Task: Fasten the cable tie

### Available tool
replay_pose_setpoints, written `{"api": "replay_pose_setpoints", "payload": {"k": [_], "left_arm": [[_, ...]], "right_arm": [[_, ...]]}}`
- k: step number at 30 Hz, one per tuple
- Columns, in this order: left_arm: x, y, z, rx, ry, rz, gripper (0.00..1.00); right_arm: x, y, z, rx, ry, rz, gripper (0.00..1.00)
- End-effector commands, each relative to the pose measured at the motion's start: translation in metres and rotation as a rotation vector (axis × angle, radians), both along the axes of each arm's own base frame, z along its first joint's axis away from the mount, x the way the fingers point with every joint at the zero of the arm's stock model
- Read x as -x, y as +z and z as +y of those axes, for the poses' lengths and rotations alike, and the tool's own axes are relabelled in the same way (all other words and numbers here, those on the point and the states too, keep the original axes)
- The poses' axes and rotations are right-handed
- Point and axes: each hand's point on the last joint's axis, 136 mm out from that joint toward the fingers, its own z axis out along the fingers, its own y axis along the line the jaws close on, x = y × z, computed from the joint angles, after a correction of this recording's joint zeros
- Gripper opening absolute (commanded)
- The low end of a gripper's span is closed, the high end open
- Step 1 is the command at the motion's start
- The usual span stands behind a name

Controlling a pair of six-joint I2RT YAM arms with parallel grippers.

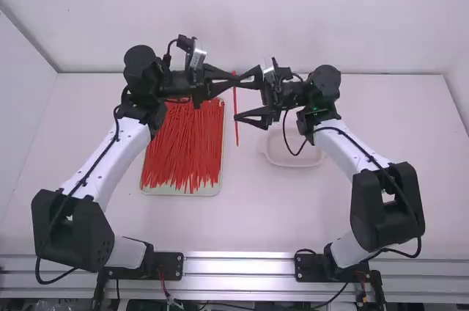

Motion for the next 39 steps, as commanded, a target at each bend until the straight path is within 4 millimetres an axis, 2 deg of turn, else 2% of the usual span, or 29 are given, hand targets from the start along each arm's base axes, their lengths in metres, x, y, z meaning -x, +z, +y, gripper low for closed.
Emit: {"api": "replay_pose_setpoints", "payload": {"k": [1,10,17,21,23,30,35,39], "left_arm": [[-0.007,0.010,0.007,0.012,0.022,0.010,0.02],[-0.030,0.015,0.017,0.029,-0.005,0.148,0.02],[-0.058,0.009,0.018,0.054,-0.018,0.339,0.02],[-0.069,0.001,0.019,0.065,-0.007,0.405,0.02],[-0.078,-0.002,0.025,0.079,0.025,0.446,0.02],[-0.089,-0.011,0.033,0.097,0.083,0.550,0.02],[-0.088,-0.019,0.029,0.090,0.084,0.612,0.02],[-0.090,-0.026,0.032,0.089,0.099,0.668,0.02]], "right_arm": [[0.020,0.006,-0.001,-0.002,0.113,-0.182,0.98],[0.020,0.005,0.000,-0.011,0.112,-0.213,0.98],[0.017,0.005,-0.003,-0.016,0.100,-0.238,0.98],[0.009,0.004,-0.011,-0.028,0.065,-0.304,0.98],[0.007,-0.001,-0.015,-0.045,0.050,-0.384,0.98],[-0.003,-0.014,-0.031,-0.084,0.003,-0.646,0.98],[0.000,-0.022,-0.030,-0.107,0.003,-0.758,0.98],[0.005,-0.032,-0.028,-0.146,0.008,-0.930,0.98]]}}
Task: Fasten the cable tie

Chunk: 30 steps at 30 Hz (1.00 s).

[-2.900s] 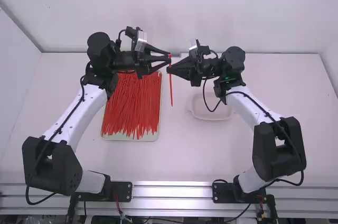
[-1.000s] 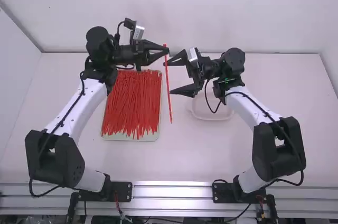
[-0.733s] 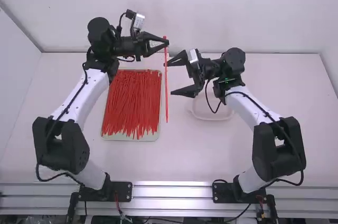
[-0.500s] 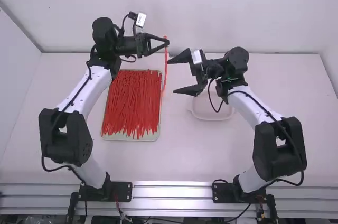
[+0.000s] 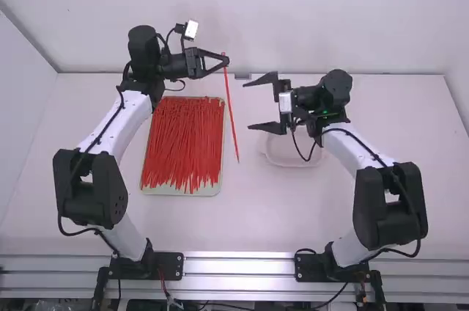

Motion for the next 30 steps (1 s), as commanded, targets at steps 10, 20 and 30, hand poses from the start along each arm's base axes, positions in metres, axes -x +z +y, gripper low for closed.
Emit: {"api": "replay_pose_setpoints", "payload": {"k": [10,20,30], "left_arm": [[0.000,0.005,0.002,0.034,0.011,0.154,0.02],[-0.008,-0.008,0.005,0.045,0.073,0.303,0.03],[-0.007,-0.015,0.006,0.039,0.079,0.358,0.03]], "right_arm": [[0.014,-0.029,0.003,-0.088,0.025,-0.443,0.98],[0.014,-0.028,0.004,-0.108,0.023,-0.536,0.98],[0.013,-0.028,0.003,-0.118,0.020,-0.587,0.98]]}}
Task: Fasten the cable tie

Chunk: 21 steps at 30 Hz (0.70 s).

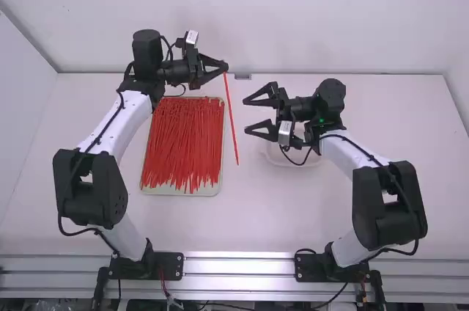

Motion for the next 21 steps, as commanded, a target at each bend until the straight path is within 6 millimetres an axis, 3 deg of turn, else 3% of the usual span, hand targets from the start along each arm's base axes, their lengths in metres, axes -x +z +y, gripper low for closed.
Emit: {"api": "replay_pose_setpoints", "payload": {"k": [1,11,21], "left_arm": [[-0.001,0.011,0.002,0.002,0.002,-0.024,0.03],[0.000,0.001,0.000,-0.005,0.019,0.057,0.03],[0.007,0.003,-0.005,0.031,-0.017,0.130,0.03]], "right_arm": [[0.004,-0.002,0.001,-0.003,0.019,-0.032,0.98],[0.008,-0.002,0.005,-0.017,0.037,-0.100,0.98],[0.017,-0.002,0.015,-0.033,0.071,-0.161,0.98]]}}
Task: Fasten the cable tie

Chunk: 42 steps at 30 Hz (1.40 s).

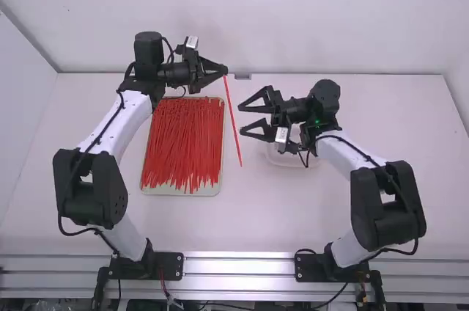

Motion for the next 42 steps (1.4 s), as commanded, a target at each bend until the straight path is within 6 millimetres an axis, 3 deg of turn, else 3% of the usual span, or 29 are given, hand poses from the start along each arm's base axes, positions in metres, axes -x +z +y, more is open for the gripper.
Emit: {"api": "replay_pose_setpoints", "payload": {"k": [1,17,25,32,34,37,42], "left_arm": [[0.005,0.013,-0.004,0.019,-0.036,-0.018,0.03],[0.006,0.014,0.001,0.028,-0.040,-0.008,0.03],[0.007,0.014,-0.002,0.021,-0.050,-0.027,0.03],[0.009,0.014,-0.002,0.019,-0.059,-0.041,0.03],[0.008,0.014,-0.002,0.019,-0.057,-0.040,0.03],[0.008,0.014,-0.002,0.017,-0.054,-0.040,0.03],[0.007,0.013,-0.002,0.016,-0.052,-0.040,0.03]], "right_arm": [[0.008,-0.002,0.005,-0.002,0.033,-0.022,0.98],[0.027,-0.006,0.023,-0.005,0.100,-0.028,0.97],[0.032,-0.012,0.025,0.009,0.110,0.019,0.64],[0.031,-0.018,0.019,0.008,0.093,0.016,0.50],[0.031,-0.018,0.019,0.017,0.094,0.047,0.35],[0.033,-0.016,0.020,0.023,0.097,0.065,0.24],[0.034,-0.017,0.021,0.024,0.103,0.068,0.22]]}}
